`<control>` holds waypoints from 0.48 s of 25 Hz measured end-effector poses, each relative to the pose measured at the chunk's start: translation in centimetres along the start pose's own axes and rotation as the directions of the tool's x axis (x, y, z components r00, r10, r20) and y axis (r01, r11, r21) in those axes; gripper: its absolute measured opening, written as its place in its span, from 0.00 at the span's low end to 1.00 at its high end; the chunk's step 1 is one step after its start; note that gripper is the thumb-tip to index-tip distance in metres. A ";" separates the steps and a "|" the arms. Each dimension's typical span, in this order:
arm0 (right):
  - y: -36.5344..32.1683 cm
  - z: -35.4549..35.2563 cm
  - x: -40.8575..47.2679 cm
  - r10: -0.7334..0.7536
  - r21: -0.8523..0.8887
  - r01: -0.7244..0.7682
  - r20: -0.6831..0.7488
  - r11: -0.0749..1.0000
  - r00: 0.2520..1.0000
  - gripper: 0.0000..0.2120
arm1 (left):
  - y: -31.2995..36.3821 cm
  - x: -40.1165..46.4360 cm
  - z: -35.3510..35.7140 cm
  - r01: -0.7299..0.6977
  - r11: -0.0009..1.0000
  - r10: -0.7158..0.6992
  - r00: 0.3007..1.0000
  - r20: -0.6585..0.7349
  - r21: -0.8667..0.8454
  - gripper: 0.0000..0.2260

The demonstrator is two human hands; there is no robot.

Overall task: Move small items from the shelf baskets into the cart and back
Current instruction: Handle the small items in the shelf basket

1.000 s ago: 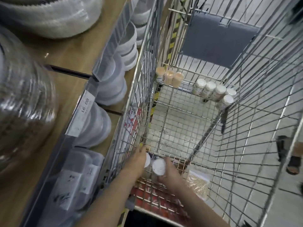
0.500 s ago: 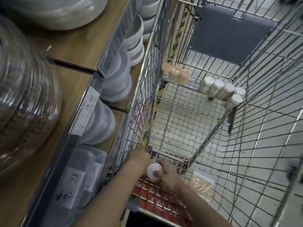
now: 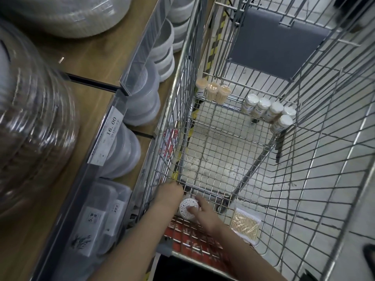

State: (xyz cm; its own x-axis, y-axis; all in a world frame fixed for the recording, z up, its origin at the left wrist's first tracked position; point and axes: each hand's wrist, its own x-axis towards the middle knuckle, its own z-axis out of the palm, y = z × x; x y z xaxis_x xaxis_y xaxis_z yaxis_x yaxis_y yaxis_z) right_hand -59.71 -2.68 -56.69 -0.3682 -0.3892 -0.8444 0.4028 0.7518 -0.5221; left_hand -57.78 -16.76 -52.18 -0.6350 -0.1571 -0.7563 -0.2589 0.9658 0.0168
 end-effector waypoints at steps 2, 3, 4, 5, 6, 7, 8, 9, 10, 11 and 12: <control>-0.4 -0.3 -0.7 0.005 0.003 -0.005 -0.025 1.000 1.000 0.26 | -0.2 -0.3 -0.1 -0.005 0.999 0.004 1.000 -0.031 -0.042 0.18; -0.8 -0.6 -1.3 0.010 -0.005 -0.010 -0.041 1.000 0.999 0.25 | -0.3 -0.6 -0.2 -0.012 0.998 0.010 0.999 -0.039 -0.067 0.19; -1.3 -1.1 -2.2 0.004 -0.020 -0.005 -0.064 1.000 0.998 0.23 | -0.4 -1.1 -0.3 -0.021 0.995 0.016 0.999 -0.046 -0.096 0.19; -1.8 -1.7 -3.2 -0.009 -0.062 0.003 -0.095 0.998 0.995 0.22 | -0.5 -1.6 -0.5 -0.028 0.992 0.021 0.998 -0.057 -0.126 0.18; -2.2 -2.4 -4.2 -0.036 -0.130 0.019 -0.132 0.991 0.991 0.21 | -0.5 -2.3 -0.8 -0.033 0.988 0.022 0.997 -0.076 -0.152 0.17; -2.6 -3.3 -5.5 -0.073 -0.208 0.039 -0.158 0.977 0.985 0.21 | -0.4 -3.0 -1.3 -0.036 0.984 0.019 0.995 -0.095 -0.177 0.15; -2.9 -4.3 -6.9 -0.111 -0.290 0.058 -0.172 0.955 0.979 0.20 | -0.3 -3.9 -2.0 -0.038 0.978 0.016 0.994 -0.109 -0.203 0.13; -3.2 -5.3 -8.6 -0.144 -0.366 0.069 -0.180 0.928 0.973 0.19 | -0.1 -5.0 -2.8 -0.039 0.972 0.011 0.993 -0.121 -0.231 0.12; -3.5 -6.3 -10.4 -0.176 -0.440 0.076 -0.191 0.895 0.966 0.19 | 0.1 -6.2 -3.8 -0.043 0.964 0.007 0.991 -0.134 -0.264 0.11; -3.8 -7.2 -12.2 -0.207 -0.507 0.077 -0.204 0.858 0.957 0.19 | 0.4 -7.4 -4.6 -0.049 0.953 0.003 0.989 -0.151 -0.300 0.11; -4.0 -8.1 -14.1 -0.240 -0.563 0.078 -0.219 0.823 0.946 0.18 | 0.8 -8.9 -5.6 -0.055 0.941 -0.005 0.984 -0.177 -0.335 0.12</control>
State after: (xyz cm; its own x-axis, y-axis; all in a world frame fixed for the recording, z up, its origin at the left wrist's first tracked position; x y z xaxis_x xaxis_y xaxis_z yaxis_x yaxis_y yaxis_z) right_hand -62.93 4.11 -41.74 -0.6286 -0.4317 -0.6469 -0.1692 0.8878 -0.4281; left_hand -56.42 -15.76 -41.81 -0.7523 -0.1957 -0.6291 -0.4521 0.8479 0.2768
